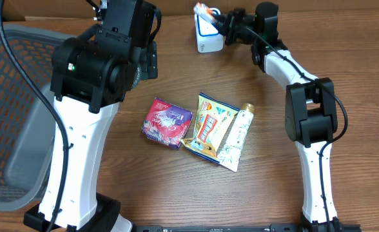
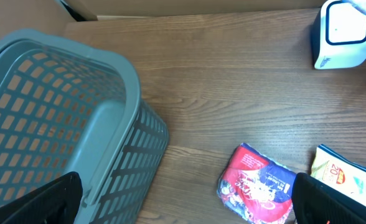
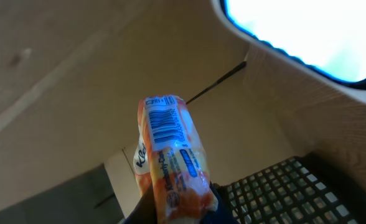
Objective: Scan the item barcode
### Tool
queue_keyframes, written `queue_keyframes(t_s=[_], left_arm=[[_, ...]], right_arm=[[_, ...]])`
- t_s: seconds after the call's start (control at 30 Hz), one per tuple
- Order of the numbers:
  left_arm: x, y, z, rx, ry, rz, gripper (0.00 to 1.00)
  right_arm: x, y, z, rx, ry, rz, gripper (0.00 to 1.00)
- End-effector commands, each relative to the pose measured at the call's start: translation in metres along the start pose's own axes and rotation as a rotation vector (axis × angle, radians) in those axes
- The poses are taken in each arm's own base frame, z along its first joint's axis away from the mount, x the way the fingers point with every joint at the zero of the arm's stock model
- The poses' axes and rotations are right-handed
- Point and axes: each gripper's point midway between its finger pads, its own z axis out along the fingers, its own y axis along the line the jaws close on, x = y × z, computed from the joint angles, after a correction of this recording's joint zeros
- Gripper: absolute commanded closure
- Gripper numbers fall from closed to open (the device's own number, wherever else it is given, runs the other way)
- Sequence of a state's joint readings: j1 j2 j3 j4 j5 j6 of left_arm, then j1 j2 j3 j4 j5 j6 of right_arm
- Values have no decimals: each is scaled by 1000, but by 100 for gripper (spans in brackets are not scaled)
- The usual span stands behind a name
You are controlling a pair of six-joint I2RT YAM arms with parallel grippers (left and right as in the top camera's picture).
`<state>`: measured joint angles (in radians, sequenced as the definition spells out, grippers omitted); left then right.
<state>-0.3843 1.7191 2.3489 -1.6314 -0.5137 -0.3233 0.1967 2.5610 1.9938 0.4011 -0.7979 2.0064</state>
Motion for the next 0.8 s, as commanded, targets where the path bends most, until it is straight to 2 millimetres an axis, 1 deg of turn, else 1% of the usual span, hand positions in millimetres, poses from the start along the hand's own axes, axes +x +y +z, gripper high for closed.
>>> queue_keyframes(t_s=[0.0, 0.07, 0.13, 0.17, 0.2, 0.23, 0.27, 0.3, 0.33, 0.37, 0.43, 0.47, 0.53, 0.57, 0.6, 0.63, 0.67, 0.7, 0.73, 0.77], left_arm=[[-1, 4, 5, -28, 4, -21, 0], [-2, 3, 5, -26, -1, -24, 0], [-4, 3, 5, -24, -8, -28, 0], [-5, 2, 5, -22, -14, -32, 0], [-6, 2, 5, -19, -19, -35, 0], [-8, 1, 5, -17, -24, -38, 0], [-9, 1, 5, -16, -27, -40, 0], [-9, 1, 5, -16, -29, -41, 0], [-9, 0, 4, -15, -30, -42, 0], [-10, 0, 5, -14, -32, -43, 0], [-11, -1, 5, -9, -36, -46, 0], [-12, -2, 5, -3, -39, -49, 0], [-15, -5, 4, 12, -49, -56, 0], [-16, -7, 4, 24, -54, -60, 0], [-18, -9, 4, 36, -59, -65, 0], [-20, -12, 4, 52, -63, -69, 0], [-21, -16, 4, 71, -65, -73, 0], [-21, -19, 4, 89, -64, -75, 0], [-21, -23, 3, 113, -60, -75, 0], [-20, -25, 3, 123, -57, -74, 0]], right_arm=[[35, 45, -11, -37, 48, -162, 96], [51, 60, -22, -15, 48, -239, 96], [60, 72, -36, 30, -5, -321, 96], [63, 77, -48, 75, -72, -362, 96], [60, 78, -62, 133, -168, -394, 96], [57, 79, -82, 203, -287, -422, 96], [54, 80, -106, 285, -427, -458, 96], [52, 82, -138, 370, -579, -491, 96], [52, 84, -174, 456, -743, -513, 96], [56, 87, -220, 557, -940, -534, 96], [68, 93, -304, 724, -1276, -545, 96], [76, 94, -340, 804, -1410, -549, 96], [88, 91, -401, 955, -1594, -513, 96], [89, 86, -419, 1008, -1632, -483, 96], [87, 79, -442, 1072, -1666, -431, 96], [80, 72, -458, 1120, -1682, -385, 96], [69, 62, -479, 1159, -1707, -322, 96], [60, 54, -495, 1184, -1724, -273, 96], [47, 40, -516, 1219, -1737, -199, 96], [38, 28, -531, 1241, -1731, -146, 96]])
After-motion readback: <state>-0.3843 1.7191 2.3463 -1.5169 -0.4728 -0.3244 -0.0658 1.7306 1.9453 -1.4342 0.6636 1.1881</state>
